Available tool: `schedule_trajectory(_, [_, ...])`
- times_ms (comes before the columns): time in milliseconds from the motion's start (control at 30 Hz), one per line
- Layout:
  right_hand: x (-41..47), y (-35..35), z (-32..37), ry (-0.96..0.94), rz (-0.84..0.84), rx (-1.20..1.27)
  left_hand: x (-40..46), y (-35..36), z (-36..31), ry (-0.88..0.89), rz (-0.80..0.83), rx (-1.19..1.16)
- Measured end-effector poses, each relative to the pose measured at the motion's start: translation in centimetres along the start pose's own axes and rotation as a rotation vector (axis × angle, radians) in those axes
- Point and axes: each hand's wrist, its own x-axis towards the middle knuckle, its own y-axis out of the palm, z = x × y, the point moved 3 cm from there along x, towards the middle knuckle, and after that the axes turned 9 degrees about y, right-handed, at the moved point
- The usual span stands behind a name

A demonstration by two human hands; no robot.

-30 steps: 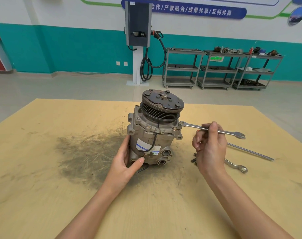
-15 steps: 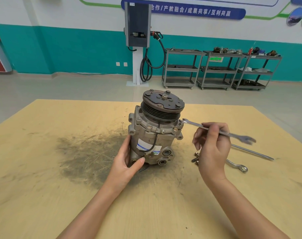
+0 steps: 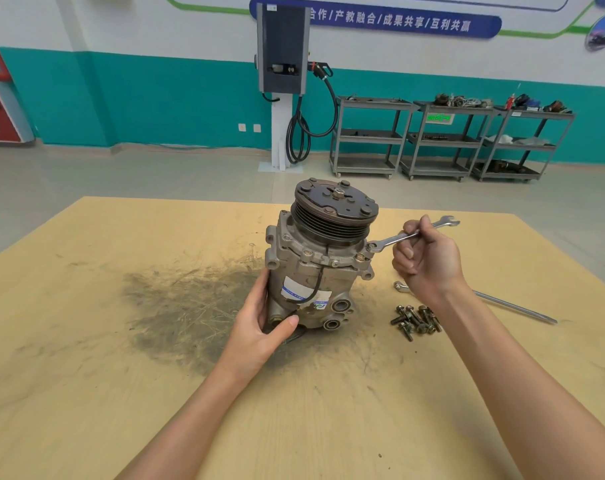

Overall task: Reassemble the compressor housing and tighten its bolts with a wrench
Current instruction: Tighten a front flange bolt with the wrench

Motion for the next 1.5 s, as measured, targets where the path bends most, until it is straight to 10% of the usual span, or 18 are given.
schedule_trajectory(567, [-6.4, 1.1, -4.5, -0.758, -0.283, -0.338, 0.1, -0.1, 0.5, 0.009, 0.008, 0.01])
schedule_trajectory(1500, [-3.8, -0.6, -1.7, -0.398, -0.15, -0.089, 0.1, -0.3, 0.8, 0.009, 0.016, -0.009])
